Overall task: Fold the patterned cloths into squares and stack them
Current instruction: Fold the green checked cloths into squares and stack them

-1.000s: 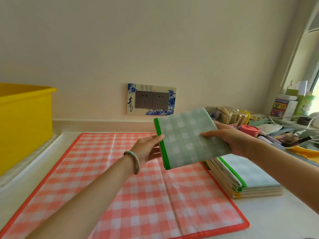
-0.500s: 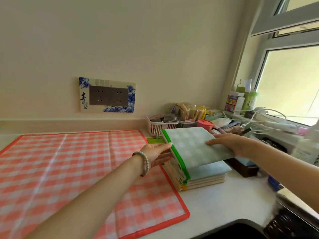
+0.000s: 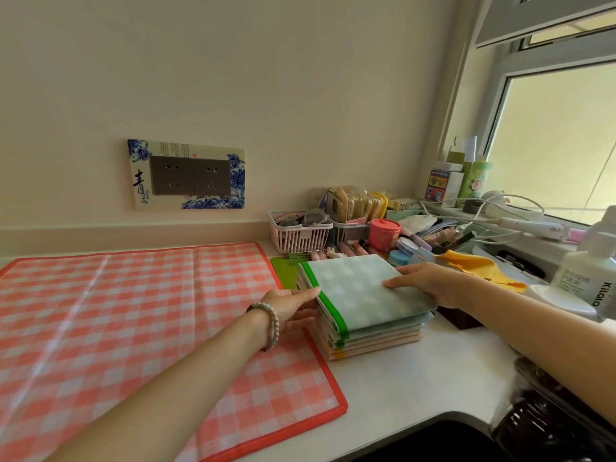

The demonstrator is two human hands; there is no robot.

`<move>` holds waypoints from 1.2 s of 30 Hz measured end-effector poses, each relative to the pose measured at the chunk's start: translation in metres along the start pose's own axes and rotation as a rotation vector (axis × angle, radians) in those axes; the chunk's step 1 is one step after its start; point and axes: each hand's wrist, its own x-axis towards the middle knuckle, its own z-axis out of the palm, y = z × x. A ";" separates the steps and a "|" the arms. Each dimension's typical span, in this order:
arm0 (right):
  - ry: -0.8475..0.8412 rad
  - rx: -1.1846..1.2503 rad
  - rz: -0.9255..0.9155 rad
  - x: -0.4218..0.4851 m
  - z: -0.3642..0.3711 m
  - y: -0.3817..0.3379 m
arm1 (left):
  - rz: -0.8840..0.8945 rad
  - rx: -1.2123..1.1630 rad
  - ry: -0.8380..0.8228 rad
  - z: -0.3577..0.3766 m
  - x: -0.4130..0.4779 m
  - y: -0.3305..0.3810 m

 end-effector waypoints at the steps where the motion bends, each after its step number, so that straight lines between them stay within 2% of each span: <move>1: -0.007 -0.003 0.000 0.001 0.000 0.001 | -0.002 0.009 0.001 0.000 0.000 -0.001; 12: -0.052 -0.002 -0.042 -0.004 0.003 0.006 | 0.048 0.085 -0.001 -0.003 -0.004 -0.004; 16: 0.124 -0.223 -0.294 -0.025 0.006 -0.013 | 0.113 0.219 0.029 -0.018 -0.004 -0.001; 20: 0.201 -0.182 -0.581 -0.047 0.027 -0.039 | 0.199 0.315 0.030 -0.038 -0.013 0.008; 22: 0.167 -0.217 -0.677 -0.057 0.050 -0.051 | 0.276 0.473 0.046 -0.055 -0.018 0.009; 25: 0.106 -0.280 -0.781 -0.067 0.093 -0.061 | 0.356 0.987 0.084 -0.094 -0.030 0.003; 30: 0.012 -0.361 -0.932 -0.084 0.168 -0.057 | 0.249 1.556 0.101 -0.163 -0.067 -0.006; 32: -0.053 -0.405 -0.959 -0.090 0.196 -0.053 | 0.184 1.634 0.085 -0.188 -0.087 -0.008; 36: -0.244 -0.448 -0.964 -0.106 0.242 -0.043 | 0.124 1.593 0.056 -0.229 -0.128 -0.013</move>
